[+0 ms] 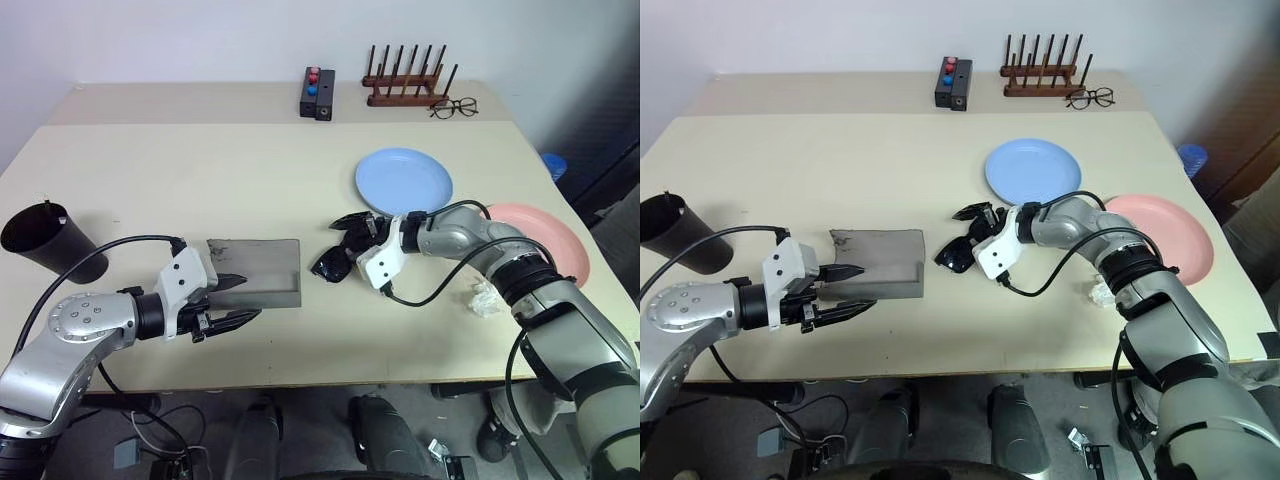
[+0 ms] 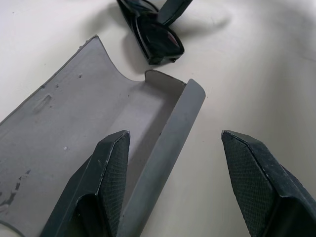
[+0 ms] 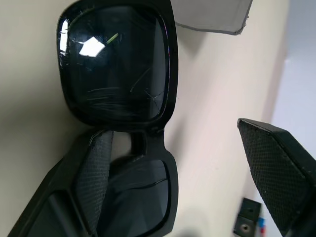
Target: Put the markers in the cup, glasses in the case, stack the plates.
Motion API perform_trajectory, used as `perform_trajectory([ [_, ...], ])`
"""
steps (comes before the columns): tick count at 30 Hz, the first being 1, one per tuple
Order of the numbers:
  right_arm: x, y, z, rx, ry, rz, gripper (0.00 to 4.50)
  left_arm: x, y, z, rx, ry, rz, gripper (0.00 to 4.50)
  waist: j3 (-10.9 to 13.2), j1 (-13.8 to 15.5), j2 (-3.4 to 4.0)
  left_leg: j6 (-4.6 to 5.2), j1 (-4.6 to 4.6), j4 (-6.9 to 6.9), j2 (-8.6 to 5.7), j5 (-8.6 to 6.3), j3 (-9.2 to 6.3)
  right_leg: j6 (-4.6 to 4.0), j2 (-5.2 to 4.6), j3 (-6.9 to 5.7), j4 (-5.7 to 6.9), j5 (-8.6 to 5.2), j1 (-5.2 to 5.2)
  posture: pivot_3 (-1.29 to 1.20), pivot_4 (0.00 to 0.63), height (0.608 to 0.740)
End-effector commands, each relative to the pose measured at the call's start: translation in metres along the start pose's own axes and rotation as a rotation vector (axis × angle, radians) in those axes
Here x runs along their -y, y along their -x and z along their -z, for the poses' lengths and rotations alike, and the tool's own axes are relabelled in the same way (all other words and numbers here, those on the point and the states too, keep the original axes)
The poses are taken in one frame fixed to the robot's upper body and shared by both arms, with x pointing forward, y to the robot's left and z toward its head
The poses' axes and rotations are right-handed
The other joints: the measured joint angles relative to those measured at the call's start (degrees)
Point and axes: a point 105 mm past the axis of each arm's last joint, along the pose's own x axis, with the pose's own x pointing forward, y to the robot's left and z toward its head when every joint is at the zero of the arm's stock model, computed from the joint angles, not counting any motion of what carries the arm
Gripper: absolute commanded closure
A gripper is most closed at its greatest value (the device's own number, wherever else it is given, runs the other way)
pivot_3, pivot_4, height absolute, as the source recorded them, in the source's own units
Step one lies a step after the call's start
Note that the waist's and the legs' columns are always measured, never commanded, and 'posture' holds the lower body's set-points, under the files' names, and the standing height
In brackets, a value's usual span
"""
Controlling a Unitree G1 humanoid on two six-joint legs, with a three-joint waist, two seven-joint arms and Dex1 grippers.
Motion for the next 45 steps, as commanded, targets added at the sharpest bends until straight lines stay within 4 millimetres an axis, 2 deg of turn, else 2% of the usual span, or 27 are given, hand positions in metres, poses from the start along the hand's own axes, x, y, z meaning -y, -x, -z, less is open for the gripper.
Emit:
perform_trajectory([
  [1, 0.003, 0.005, -0.003, 0.007, -0.017, -0.021, 1.68, 0.004, 0.0, -0.008, 0.021, -0.033, 0.017, 1.48, 0.0, 0.0, 0.01, 0.0, 0.0, 0.0, 0.0, 0.0, 0.0, 0.0, 0.0, 0.0, 0.0, 0.0, 0.0, 0.0, 0.15, 0.738],
  [8, -0.003, 0.01, -0.002, -0.018, -0.069, -0.084, 1.68, 0.004, -0.001, -0.008, 0.022, -0.036, 0.021, 1.48, 0.0, 0.1, 0.0, 0.0, 0.02, 0.0, 0.0, 0.0, 0.0, 0.0, 0.0, 0.0, 0.02, 0.0, 0.01, 0.0, 0.15, 0.738],
  [19, 0.0, 0.012, 0.001, -0.07, -0.128, -0.135, 1.68, 0.006, -0.002, -0.007, 0.023, -0.03, 0.023, 1.48, 0.0, 0.1, 0.0, 0.0, 0.03, 0.01, 0.0, 0.0, 0.0, 0.0, 0.0, 0.0, 0.02, 0.0, 0.02, 0.0, 0.15, 0.738],
  [31, 0.01, 0.006, 0.001, -0.111, -0.234, -0.154, 1.68, 0.006, -0.002, -0.006, 0.02, -0.024, 0.022, 1.48, 0.0, 0.0, 0.01, 0.0, 0.05, 0.02, 0.0, 0.0, 0.0, 0.0, 0.01, 0.0, 0.03, 0.0, 0.02, 0.0, 0.15, 0.738],
  [37, 0.013, 0.005, 0.007, -0.165, -0.242, -0.147, 1.68, 0.007, -0.002, -0.006, 0.02, -0.022, 0.023, 1.48, 0.0, 0.0, 0.01, 0.0, 0.05, 0.02, 0.0, 0.0, 0.0, 0.0, 0.01, 0.0, 0.03, 0.0, 0.02, 0.0, 0.15, 0.738],
  [44, 0.014, 0.005, 0.005, -0.162, -0.241, -0.143, 1.68, 0.007, -0.001, -0.006, 0.017, -0.021, 0.021, 1.48, 0.0, 0.0, 0.01, 0.0, 0.05, 0.02, 0.0, 0.0, 0.0, 0.0, 0.01, 0.0, 0.03, 0.0, 0.02, 0.0, 0.15, 0.738],
  [45, 0.015, 0.005, 0.005, -0.162, -0.239, -0.141, 2.24, 0.008, -0.001, -0.006, 0.017, -0.021, 0.021, 1.48, 0.0, 0.0, 0.01, 0.0, 0.05, 0.02, 0.0, 0.0, 0.0, 0.0, 0.01, 0.0, 0.03, 0.0, 0.02, 0.0, 0.15, 0.738],
])
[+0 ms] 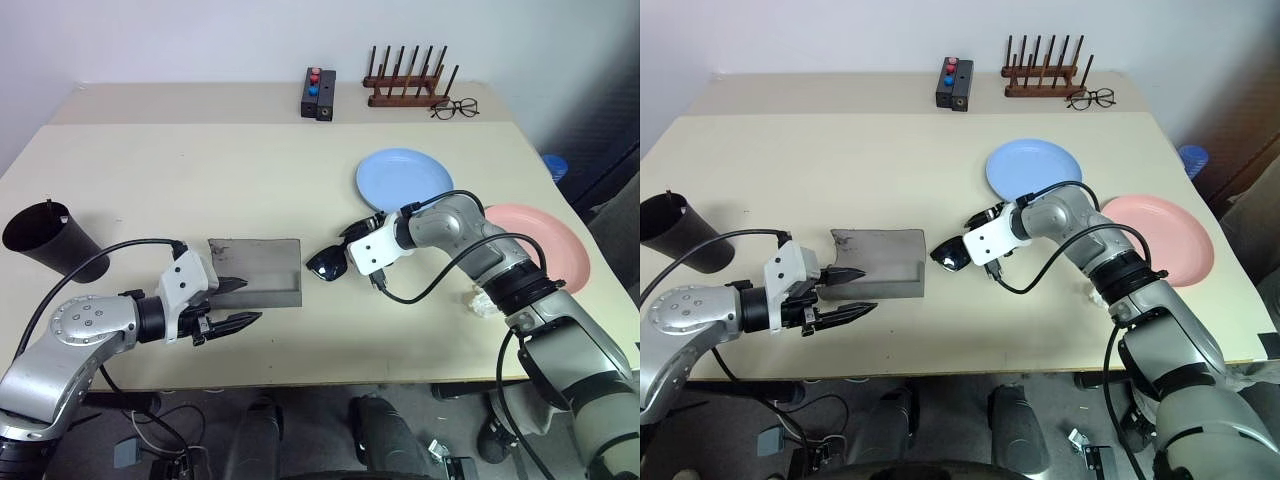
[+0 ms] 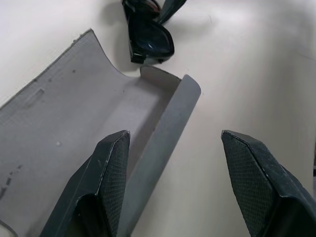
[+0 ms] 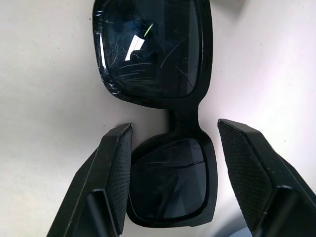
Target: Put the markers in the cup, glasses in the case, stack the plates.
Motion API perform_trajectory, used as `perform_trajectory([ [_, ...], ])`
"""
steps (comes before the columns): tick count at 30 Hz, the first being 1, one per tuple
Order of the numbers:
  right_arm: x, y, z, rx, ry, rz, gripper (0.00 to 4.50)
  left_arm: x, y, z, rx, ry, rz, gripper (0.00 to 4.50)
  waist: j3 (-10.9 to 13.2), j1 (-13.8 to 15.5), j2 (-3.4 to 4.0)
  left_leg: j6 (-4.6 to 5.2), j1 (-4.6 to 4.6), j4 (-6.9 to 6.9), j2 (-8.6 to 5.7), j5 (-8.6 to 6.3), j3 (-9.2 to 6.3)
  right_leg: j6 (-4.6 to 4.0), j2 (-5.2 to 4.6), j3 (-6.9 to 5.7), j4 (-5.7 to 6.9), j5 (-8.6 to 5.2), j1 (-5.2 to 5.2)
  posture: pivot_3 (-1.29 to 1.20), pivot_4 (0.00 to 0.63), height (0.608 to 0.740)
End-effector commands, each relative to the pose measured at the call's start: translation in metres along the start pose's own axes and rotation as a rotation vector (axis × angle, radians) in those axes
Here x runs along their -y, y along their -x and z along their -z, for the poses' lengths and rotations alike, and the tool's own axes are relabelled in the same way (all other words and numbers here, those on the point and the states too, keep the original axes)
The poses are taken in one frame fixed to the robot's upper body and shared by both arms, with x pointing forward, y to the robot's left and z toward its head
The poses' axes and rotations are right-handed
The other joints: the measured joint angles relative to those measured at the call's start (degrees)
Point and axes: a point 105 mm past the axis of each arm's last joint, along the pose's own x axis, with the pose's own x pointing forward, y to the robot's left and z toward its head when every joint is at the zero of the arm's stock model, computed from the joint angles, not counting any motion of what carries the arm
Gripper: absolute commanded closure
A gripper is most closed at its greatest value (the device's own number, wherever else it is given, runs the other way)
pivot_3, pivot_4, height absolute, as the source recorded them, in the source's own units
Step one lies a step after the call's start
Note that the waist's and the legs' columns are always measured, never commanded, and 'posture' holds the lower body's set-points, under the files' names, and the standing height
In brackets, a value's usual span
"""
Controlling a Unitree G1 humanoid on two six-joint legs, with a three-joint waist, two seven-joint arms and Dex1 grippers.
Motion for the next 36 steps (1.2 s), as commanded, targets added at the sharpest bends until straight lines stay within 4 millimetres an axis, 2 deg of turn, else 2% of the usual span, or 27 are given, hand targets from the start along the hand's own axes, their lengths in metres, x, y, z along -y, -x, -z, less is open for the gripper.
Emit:
perform_trajectory([
  [1, 0.01, 0.005, -0.003, -0.006, 0.025, 0.04, 2.59, 0.005, 0.0, -0.009, 0.022, -0.034, 0.015, 1.48, 0.0, 0.0, 0.01, 0.0, 0.0, 0.0, 0.0, 0.0, 0.0, 0.0, 0.0, 0.0, 0.0, 0.0, 0.0, 0.0, 0.15, 0.738],
  [5, 0.01, 0.005, -0.002, -0.009, 0.026, 0.041, 4.48, 0.006, 0.0, -0.009, 0.022, -0.034, 0.017, 1.48, 0.0, 0.0, -0.01, 0.0, 0.0, -0.01, 0.0, 0.0, 0.0, 0.0, 0.0, 0.0, 0.0, 0.0, -0.01, 0.0, 0.15, 0.738],
  [15, 0.013, 0.008, -0.008, 0.015, -0.003, 0.063, 4.48, 0.001, 0.001, -0.008, 0.019, -0.039, -0.006, 1.48, 0.0, 0.0, -0.01, 0.0, 0.0, 0.0, 0.0, 0.0, 0.0, 0.0, 0.0, 0.0, 0.0, 0.0, -0.01, 0.0, 0.15, 0.738],
  [20, 0.03, 0.021, -0.033, 0.105, -0.13, 0.095, 4.48, -0.022, 0.015, -0.015, 0.077, -0.018, -0.15, 1.48, 0.0, -0.1, 0.02, 0.0, -0.01, -0.01, 0.01, 0.0, 0.0, 0.01, 0.01, 0.0, 0.01, 0.0, -0.03, 0.0, 0.15, 0.738],
  [23, 0.032, 0.025, -0.041, 0.079, -0.172, 0.088, 4.48, -0.027, 0.025, -0.015, 0.098, -0.011, -0.21, 1.48, 0.0, 0.0, 0.03, 0.0, -0.03, -0.02, 0.01, 0.0, 0.0, 0.02, 0.01, -0.01, 0.07, 0.0, -0.07, 0.0, 0.15, 0.738],
  [24, 0.034, 0.026, -0.05, 0.106, -0.201, 0.092, 4.48, -0.028, 0.03, -0.014, 0.108, 0.006, -0.231, 1.48, 0.0, 0.0, 0.03, 0.0, -0.03, -0.02, 0.01, 0.0, 0.0, 0.01, 0.01, 0.0, 0.06, 0.0, -0.07, 0.0, 0.15, 0.738],
  [27, 0.042, 0.03, -0.072, 0.18, -0.301, 0.114, 4.48, -0.023, 0.043, -0.008, 0.115, 0.036, -0.26, 1.48, 0.0, -0.2, 0.03, 0.0, -0.04, -0.03, 0.02, 0.0, 0.0, 0.01, 0.01, 0.0, 0.04, -0.01, -0.09, 0.0, 0.15, 0.738],
  [32, 0.054, 0.031, -0.098, 0.22, -0.403, 0.151, 4.48, -0.005, 0.059, 0.01, 0.083, 0.055, -0.241, 1.48, 0.0, 0.0, 0.02, -0.01, -0.06, -0.07, 0.04, -0.01, 0.0, -0.04, 0.01, -0.01, 0.08, -0.03, -0.17, 0.0, 0.15, 0.738],
  [36, 0.055, 0.027, -0.118, 0.248, -0.444, 0.146, 4.48, 0.0, 0.07, 0.022, 0.07, 0.084, -0.248, 1.48, 0.0, 0.1, 0.01, -0.04, -0.09, -0.04, 0.02, -0.01, 0.01, -0.1, -0.03, -0.02, 0.02, -0.02, -0.19, 0.0, 0.15, 0.738],
])
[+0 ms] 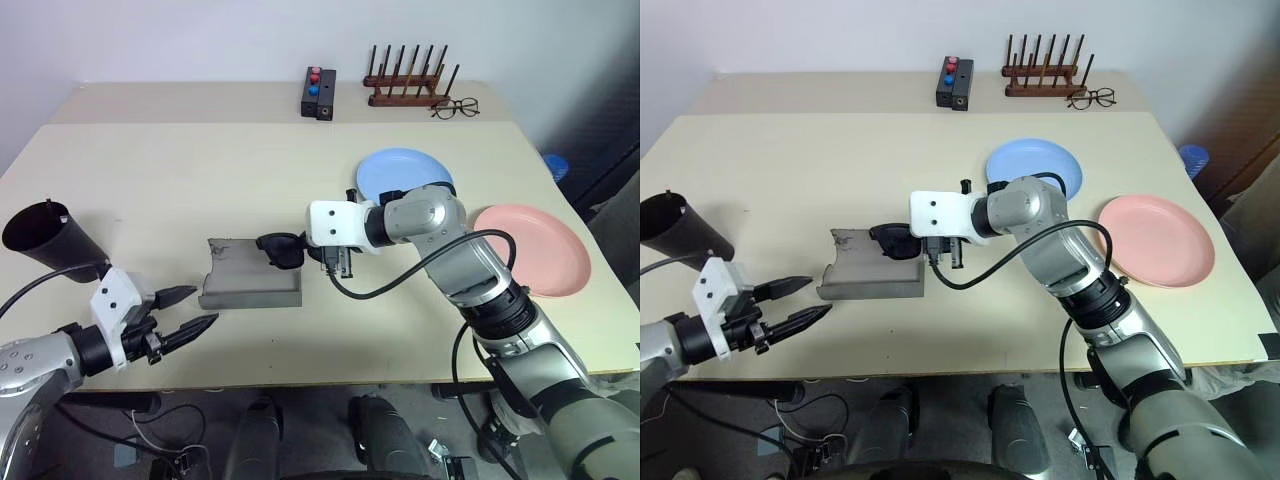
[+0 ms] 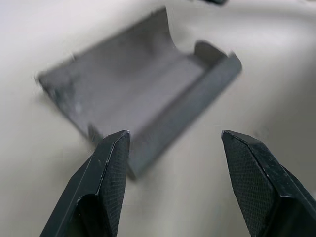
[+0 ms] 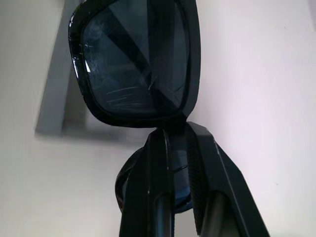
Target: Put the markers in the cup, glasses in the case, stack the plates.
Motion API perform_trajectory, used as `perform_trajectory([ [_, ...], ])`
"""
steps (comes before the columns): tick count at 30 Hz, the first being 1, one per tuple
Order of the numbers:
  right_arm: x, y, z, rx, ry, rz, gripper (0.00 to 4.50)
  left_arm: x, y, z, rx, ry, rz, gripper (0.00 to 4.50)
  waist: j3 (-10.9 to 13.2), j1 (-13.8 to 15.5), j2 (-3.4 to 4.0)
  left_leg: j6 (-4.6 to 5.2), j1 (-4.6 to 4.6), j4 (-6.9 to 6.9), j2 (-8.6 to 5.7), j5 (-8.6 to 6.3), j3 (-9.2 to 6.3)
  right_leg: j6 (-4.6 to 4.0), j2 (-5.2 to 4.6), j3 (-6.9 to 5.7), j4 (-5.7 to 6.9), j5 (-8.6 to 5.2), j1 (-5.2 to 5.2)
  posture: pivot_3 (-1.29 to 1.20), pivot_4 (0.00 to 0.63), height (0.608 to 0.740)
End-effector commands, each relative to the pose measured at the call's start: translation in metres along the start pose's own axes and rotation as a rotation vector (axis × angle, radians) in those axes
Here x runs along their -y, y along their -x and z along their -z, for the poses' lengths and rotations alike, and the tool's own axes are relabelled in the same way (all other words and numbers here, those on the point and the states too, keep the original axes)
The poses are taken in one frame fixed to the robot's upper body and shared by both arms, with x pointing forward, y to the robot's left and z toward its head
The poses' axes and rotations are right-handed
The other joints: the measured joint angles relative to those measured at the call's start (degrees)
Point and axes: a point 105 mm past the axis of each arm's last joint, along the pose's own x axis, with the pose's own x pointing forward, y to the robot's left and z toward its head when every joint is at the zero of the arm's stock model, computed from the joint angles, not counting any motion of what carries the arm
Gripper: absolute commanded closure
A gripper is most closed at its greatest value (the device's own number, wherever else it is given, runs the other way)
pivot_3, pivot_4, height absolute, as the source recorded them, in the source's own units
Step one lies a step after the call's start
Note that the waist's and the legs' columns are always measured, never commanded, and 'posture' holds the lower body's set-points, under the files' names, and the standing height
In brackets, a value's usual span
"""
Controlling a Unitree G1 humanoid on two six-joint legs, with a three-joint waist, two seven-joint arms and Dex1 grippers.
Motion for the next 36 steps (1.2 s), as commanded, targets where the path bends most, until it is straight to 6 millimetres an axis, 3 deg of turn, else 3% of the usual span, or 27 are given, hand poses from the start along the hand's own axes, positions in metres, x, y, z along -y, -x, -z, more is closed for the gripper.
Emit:
perform_trajectory([
  [1, -0.002, -0.001, -0.025, 0.047, 0.011, 0.018, 4.48, -0.002, 0.013, -0.005, 0.039, -0.039, -0.013, 1.48, 0.0, -0.1, -0.01, 0.0, -0.01, 0.0, 0.0, 0.0, 0.01, 0.0, -0.01, 0.0, -0.02, 0.0, 0.0, 0.0, 0.15, 0.738],
  [14, -0.015, -0.042, -0.056, 0.116, -0.231, 0.001, 4.48, 0.015, 0.006, -0.002, 0.088, -0.045, 0.08, 1.48, 0.0, -0.3, 0.01, -0.01, -0.12, -0.09, 0.01, -0.01, 0.05, -0.04, -0.01, 0.0, -0.08, 0.03, -0.17, 0.0, 0.15, 0.738],
  [19, -0.024, -0.05, -0.044, 0.055, -0.251, -0.017, 4.48, 0.02, 0.002, -0.004, 0.097, -0.05, 0.103, 1.48, 0.0, -0.3, 0.01, -0.01, -0.13, -0.14, 0.02, -0.01, 0.06, -0.04, -0.01, 0.0, -0.08, 0.03, -0.18, 0.0, 0.15, 0.738],
  [32, -0.029, -0.044, -0.024, -0.014, -0.276, -0.034, 4.48, 0.017, 0.002, -0.008, 0.117, -0.055, 0.076, 1.48, 0.0, -0.3, 0.01, -0.01, -0.16, -0.17, 0.02, -0.01, 0.07, -0.05, -0.02, 0.01, -0.11, 0.03, -0.25, 0.0, 0.15, 0.738],
  [36, -0.029, -0.043, -0.026, 0.001, -0.271, -0.039, 2.69, 0.016, 0.003, -0.007, 0.113, -0.054, 0.069, 1.48, 0.0, -0.3, 0.01, -0.01, -0.17, -0.17, 0.02, -0.01, 0.07, -0.05, -0.02, 0.01, -0.12, 0.03, -0.25, 0.0, 0.15, 0.738],
])
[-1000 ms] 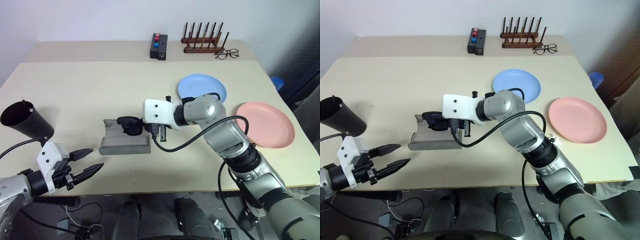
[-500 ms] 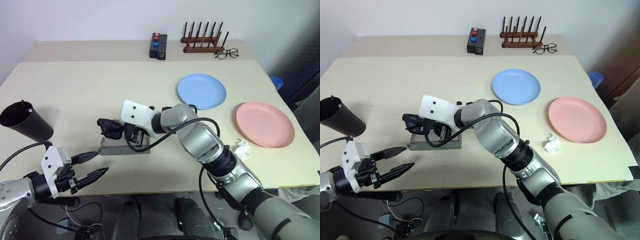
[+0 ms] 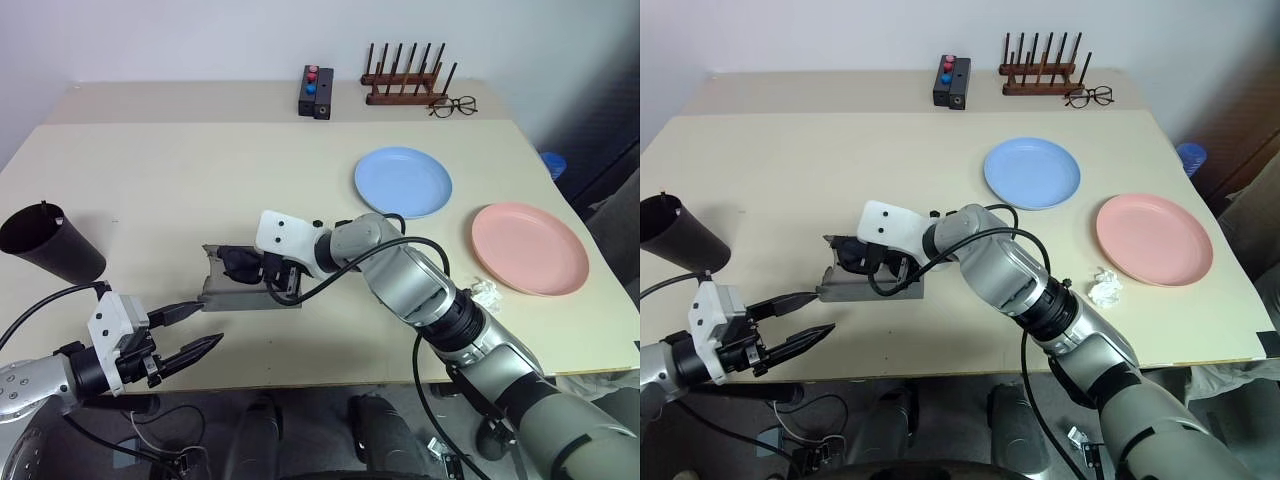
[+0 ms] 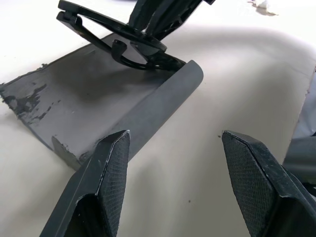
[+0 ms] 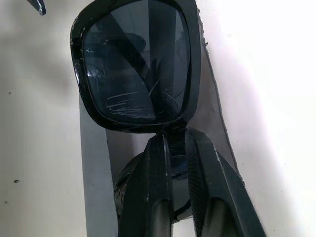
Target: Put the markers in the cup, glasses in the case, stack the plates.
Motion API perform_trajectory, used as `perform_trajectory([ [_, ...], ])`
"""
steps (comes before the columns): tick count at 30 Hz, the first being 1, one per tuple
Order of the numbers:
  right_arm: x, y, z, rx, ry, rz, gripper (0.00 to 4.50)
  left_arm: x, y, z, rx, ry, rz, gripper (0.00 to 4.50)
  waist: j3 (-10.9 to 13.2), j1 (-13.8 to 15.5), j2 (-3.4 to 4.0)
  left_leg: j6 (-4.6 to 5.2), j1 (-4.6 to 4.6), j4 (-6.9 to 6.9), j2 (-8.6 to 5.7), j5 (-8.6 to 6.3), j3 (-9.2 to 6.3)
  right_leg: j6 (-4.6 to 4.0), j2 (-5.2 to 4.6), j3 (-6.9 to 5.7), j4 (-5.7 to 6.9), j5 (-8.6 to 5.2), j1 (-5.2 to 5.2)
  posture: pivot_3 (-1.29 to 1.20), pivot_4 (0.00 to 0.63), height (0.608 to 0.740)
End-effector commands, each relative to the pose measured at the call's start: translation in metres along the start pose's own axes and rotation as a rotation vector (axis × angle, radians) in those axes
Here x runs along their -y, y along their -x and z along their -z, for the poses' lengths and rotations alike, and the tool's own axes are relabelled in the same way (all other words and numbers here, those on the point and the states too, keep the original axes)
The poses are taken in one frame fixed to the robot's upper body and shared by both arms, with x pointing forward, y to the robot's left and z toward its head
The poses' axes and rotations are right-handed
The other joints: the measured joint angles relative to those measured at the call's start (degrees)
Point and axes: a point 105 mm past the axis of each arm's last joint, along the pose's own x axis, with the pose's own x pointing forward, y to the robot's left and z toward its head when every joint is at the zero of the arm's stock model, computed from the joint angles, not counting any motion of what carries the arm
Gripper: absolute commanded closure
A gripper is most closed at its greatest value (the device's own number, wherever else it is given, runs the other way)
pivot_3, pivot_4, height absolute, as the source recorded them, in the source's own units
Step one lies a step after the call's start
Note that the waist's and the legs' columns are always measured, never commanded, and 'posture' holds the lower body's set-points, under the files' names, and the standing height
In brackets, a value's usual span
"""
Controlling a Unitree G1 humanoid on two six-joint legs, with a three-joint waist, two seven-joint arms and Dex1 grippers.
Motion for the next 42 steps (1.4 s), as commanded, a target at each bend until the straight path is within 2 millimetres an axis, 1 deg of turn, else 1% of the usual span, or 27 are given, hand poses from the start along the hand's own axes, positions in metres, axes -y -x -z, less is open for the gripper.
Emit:
perform_trajectory([
  [1, -0.002, 0.006, -0.013, 0.053, 0.041, -0.006, 2.19, -0.002, 0.002, -0.009, 0.025, -0.037, -0.016, 1.48, 0.0, 0.0, 0.0, 0.0, 0.0, 0.0, 0.0, 0.0, 0.0, 0.0, 0.0, 0.0, 0.0, 0.0, 0.0, 0.0, 0.15, 0.738],
  [2, -0.002, 0.007, -0.015, 0.062, 0.047, -0.012, 1.72, -0.002, 0.002, -0.009, 0.025, -0.038, -0.019, 1.48, 0.0, 0.0, 0.0, 0.0, 0.0, 0.0, 0.0, 0.0, 0.0, 0.0, 0.0, 0.0, -0.01, 0.0, -0.01, 0.0, 0.15, 0.738],
  [9, 0.003, 0.021, -0.024, 0.138, 0.068, -0.035, 1.72, -0.005, 0.004, -0.009, 0.018, -0.039, -0.038, 1.48, 0.0, 0.0, 0.0, 0.0, -0.03, -0.01, 0.0, 0.0, 0.01, -0.01, 0.0, 0.0, -0.02, 0.0, -0.15, 0.0, 0.15, 0.738],
  [13, 0.011, 0.027, -0.026, 0.179, 0.045, -0.011, 1.72, -0.006, 0.004, -0.01, 0.018, -0.04, -0.051, 1.48, 0.0, 0.0, 0.0, 0.0, -0.05, -0.01, 0.0, 0.0, 0.02, -0.01, 0.0, 0.01, -0.02, 0.0, -0.3, 0.0, 0.15, 0.738],
  [16, 0.017, 0.029, -0.018, 0.179, 0.033, 0.007, 2.56, -0.008, 0.003, -0.011, 0.021, -0.041, -0.056, 1.48, 0.0, 0.0, 0.0, 0.0, -0.06, -0.01, 0.0, 0.0, 0.03, -0.02, 0.0, 0.01, -0.02, 0.0, -0.31, 0.0, 0.15, 0.738],
  [19, 0.019, 0.028, -0.011, 0.168, 0.041, 0.025, 4.1, -0.009, 0.002, -0.011, 0.022, -0.042, -0.059, 1.48, 0.0, 0.0, 0.0, 0.0, -0.07, -0.01, 0.0, 0.0, 0.03, -0.02, -0.01, 0.01, -0.03, 0.0, -0.32, 0.0, 0.15, 0.738],
  [20, 0.02, 0.027, -0.009, 0.165, 0.044, 0.025, 4.49, -0.009, 0.002, -0.011, 0.023, -0.043, -0.06, 1.48, 0.0, 0.0, 0.0, 0.0, -0.07, -0.02, 0.0, 0.0, 0.04, -0.02, -0.01, 0.01, -0.03, 0.01, -0.33, 0.0, 0.15, 0.738],
  [22, 0.02, 0.026, -0.004, 0.15, 0.061, 0.033, 4.49, -0.011, 0.002, -0.012, 0.026, -0.045, -0.063, 1.48, 0.0, 0.0, 0.0, 0.0, -0.07, -0.02, 0.0, 0.0, 0.04, -0.02, -0.01, 0.01, -0.03, 0.01, -0.33, 0.0, 0.15, 0.738],
  [25, 0.023, 0.023, 0.01, 0.104, 0.108, 0.058, 4.49, -0.012, 0.002, -0.013, 0.029, -0.047, -0.069, 1.48, 0.0, 0.0, 0.0, 0.0, -0.09, -0.02, 0.0, 0.0, 0.06, -0.03, -0.01, 0.02, -0.04, 0.01, -0.32, 0.0, 0.15, 0.738],
  [30, 0.032, 0.022, 0.03, 0.028, 0.177, 0.106, 4.49, -0.012, 0.002, -0.013, 0.029, -0.048, -0.073, 1.48, 0.0, 0.0, 0.0, 0.0, -0.1, -0.02, 0.0, 0.0, 0.07, -0.03, -0.01, 0.04, -0.06, 0.01, -0.32, 0.0, 0.15, 0.738],
  [34, 0.032, 0.019, 0.046, -0.027, 0.232, 0.108, 4.49, -0.012, 0.002, -0.013, 0.028, -0.047, -0.073, 1.48, 0.0, 0.0, 0.0, 0.0, -0.11, -0.03, 0.0, 0.0, 0.08, -0.03, -0.01, 0.05, -0.06, 0.01, -0.29, 0.0, 0.15, 0.738],
  [38, 0.025, 0.016, 0.049, -0.028, 0.248, 0.078, 4.49, -0.012, 0.001, -0.013, 0.028, -0.049, -0.072, 1.48, 0.0, 0.0, 0.0, 0.0, -0.12, -0.03, 0.0, 0.0, 0.09, -0.03, 0.0, 0.05, -0.06, 0.01, -0.19, 0.0, 0.15, 0.738],
  [40, 0.021, 0.015, 0.048, -0.022, 0.251, 0.065, 4.49, -0.012, 0.001, -0.013, 0.028, -0.05, -0.072, 1.48, 0.0, 0.0, 0.0, 0.0, -0.12, -0.03, 0.0, 0.0, 0.09, -0.03, 0.0, 0.05, -0.06, 0.01, -0.18, 0.0, 0.15, 0.738],
  [42, 0.015, 0.014, 0.042, 0.005, 0.249, 0.047, 4.49, -0.012, 0.001, -0.013, 0.028, -0.05, -0.072, 1.48, 0.0, 0.0, 0.0, 0.0, -0.12, -0.03, 0.0, 0.0, 0.09, -0.03, 0.0, 0.05, -0.06, 0.01, -0.17, 0.0, 0.15, 0.738],
])
